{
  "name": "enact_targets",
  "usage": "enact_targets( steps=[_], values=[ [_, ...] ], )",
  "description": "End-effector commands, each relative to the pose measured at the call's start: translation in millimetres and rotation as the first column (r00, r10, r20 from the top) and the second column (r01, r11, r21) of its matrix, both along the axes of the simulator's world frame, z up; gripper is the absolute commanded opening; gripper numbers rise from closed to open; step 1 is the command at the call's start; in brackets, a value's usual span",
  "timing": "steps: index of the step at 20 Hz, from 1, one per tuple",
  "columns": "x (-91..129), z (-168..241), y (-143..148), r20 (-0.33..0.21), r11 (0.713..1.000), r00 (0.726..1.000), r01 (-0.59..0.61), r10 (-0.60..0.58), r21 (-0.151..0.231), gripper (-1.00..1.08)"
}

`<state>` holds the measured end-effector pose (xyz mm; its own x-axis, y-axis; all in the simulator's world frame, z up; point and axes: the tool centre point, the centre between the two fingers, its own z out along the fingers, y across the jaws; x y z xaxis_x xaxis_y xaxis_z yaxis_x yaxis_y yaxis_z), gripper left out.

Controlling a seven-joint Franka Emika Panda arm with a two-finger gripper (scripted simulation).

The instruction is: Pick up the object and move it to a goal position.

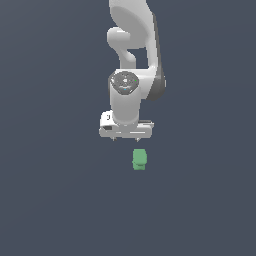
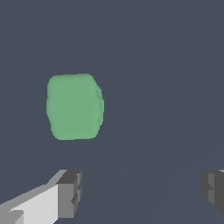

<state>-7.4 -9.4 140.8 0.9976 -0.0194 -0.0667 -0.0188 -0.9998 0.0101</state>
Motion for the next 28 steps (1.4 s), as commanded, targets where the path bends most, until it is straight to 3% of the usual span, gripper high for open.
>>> enact_targets(
  steps=[1, 10, 16, 28],
  values=[
    [0.0, 0.0, 0.0, 0.000, 1.000, 1.000, 0.000, 0.000, 0.000, 1.00],
    [-10.7, -10.6, -8.0, -0.041, 0.999, 0.999, 0.031, -0.032, -0.008, 1.00],
    [-7.8, -11.5, -5.2, -0.036, 1.000, 0.999, 0.027, -0.027, -0.008, 1.00],
    [37.7, -31.5, 47.8, 0.045, 0.999, 0.998, -0.041, 0.041, 0.004, 1.00]
  ],
)
